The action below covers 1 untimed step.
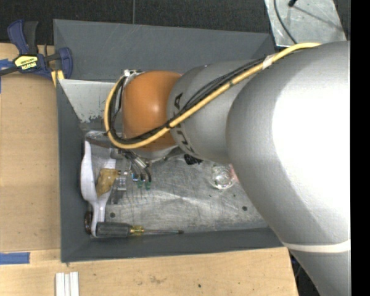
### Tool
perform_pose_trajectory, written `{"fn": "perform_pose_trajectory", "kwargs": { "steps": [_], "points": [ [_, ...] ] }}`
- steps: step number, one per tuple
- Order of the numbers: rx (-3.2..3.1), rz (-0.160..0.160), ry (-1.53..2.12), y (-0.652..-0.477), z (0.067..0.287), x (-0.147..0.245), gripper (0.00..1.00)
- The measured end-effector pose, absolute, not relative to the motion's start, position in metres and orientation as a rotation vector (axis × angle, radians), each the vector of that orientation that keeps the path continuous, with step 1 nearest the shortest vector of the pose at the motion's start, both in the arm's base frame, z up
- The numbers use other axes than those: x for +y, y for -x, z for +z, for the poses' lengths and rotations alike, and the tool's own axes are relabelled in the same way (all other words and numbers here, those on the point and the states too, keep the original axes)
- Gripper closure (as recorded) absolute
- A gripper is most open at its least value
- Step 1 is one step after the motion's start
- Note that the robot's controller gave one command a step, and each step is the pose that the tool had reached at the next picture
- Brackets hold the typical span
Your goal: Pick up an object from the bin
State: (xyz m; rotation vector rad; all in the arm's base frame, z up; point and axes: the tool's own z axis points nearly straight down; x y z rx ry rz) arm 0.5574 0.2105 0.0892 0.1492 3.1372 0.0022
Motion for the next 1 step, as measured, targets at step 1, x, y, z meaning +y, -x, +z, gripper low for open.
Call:
{"fn": "perform_pose_trajectory", "kwargs": {
  "steps": [1],
  "points": [
    [3.061,-0.014,-0.665,-0.5516,0.0744,0.2284,1.00]
  ]
}}
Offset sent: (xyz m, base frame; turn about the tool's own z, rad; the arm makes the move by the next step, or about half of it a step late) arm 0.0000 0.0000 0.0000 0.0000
